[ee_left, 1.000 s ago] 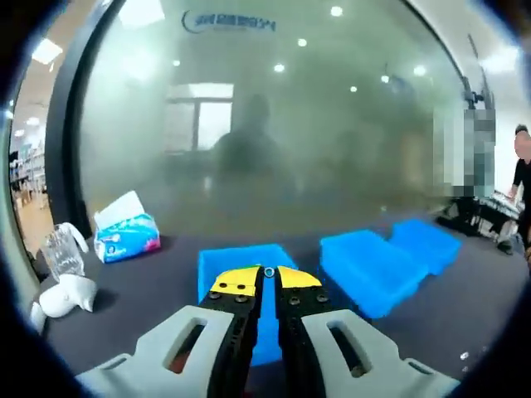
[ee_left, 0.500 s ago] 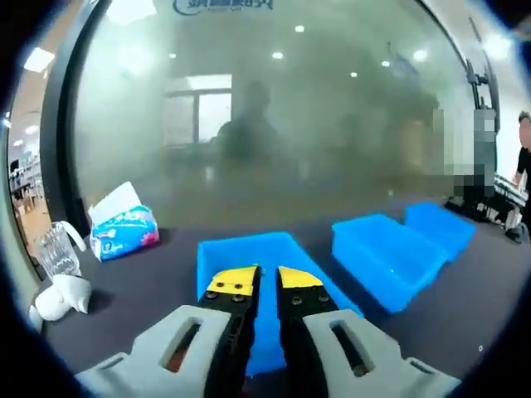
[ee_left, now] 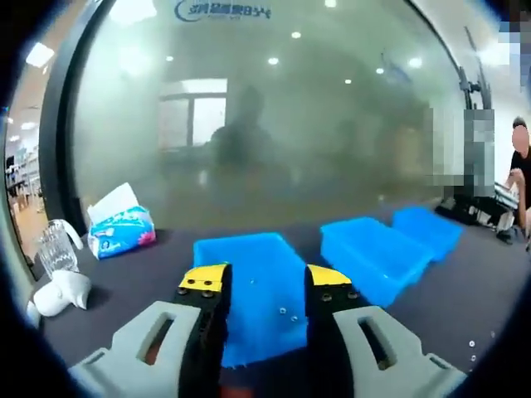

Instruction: Sort the screws, nuts, and washers into the corresponding bins

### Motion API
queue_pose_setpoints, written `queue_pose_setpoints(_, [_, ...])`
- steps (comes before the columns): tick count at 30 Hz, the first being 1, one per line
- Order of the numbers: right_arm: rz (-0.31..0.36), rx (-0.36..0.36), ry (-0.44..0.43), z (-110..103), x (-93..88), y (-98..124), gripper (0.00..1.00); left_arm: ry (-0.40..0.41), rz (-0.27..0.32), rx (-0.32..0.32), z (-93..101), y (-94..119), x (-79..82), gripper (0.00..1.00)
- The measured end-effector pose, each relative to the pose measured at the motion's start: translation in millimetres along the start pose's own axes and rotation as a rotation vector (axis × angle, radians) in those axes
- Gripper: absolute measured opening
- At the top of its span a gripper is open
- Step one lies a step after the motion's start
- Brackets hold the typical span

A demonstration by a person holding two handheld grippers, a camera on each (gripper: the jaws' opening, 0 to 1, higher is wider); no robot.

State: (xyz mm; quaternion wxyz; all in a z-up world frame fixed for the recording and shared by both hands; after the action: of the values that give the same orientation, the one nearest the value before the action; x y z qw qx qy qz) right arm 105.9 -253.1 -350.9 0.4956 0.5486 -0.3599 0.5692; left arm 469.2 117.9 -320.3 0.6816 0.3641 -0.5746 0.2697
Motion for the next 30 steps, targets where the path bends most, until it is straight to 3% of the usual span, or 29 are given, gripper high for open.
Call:
queue_pose_setpoints(4, [0.004, 0.007, 0.006, -3.1, 2.5, -1.2, 0.33, 0.01, 0.033, -0.03, 8.5, 14.6, 1.5, 0.35])
queue_pose_setpoints(8, [0.007, 0.008, 0.01, -4.0, 4.1, -1.9, 0.33, -0.034, 0.046, -0.055, 19.2, 33.7, 3.4, 0.35])
queue_pose_setpoints(14, [0.01, 0.008, 0.006, -4.5, 6.2, -2.8, 0.33, -0.066, 0.059, -0.121, 46.5, 75.6, -1.9, 0.37])
queue_pose_setpoints(20, [0.013, 0.015, 0.009, -7.1, 8.5, -5.3, 0.33, -0.067, 0.079, -0.184, 77.4, 130.8, -22.5, 0.39])
queue_pose_setpoints(26, [0.022, 0.021, 0.008, -9.1, 11.5, -5.5, 0.33, -0.045, 0.112, -0.205, 86.7, 174.1, -39.7, 0.39])
queue_pose_setpoints(28, [0.023, 0.017, 0.008, -8.2, 11.9, -5.3, 0.33, -0.084, 0.119, -0.201, 92.7, 185.1, -44.1, 0.4])
queue_pose_setpoints(30, [0.024, 0.013, 0.005, -7.1, 12.2, -5.4, 0.33, -0.057, 0.133, -0.216, 100.0, 198.8, -49.9, 0.4])
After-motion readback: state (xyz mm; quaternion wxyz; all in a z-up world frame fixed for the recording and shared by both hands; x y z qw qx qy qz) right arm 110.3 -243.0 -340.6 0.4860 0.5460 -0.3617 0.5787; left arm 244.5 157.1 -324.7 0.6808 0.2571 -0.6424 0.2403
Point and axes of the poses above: the point that each gripper's makers call its tool centre point, and the gripper's own axes: y roughly backward along the fingers, z roughly to its right, x roughly out of its top, the point moved 9 cm from there along y, roughly backward along the fingers, and after that the axes turned 14 degrees about -x, right-handed, at the moved point
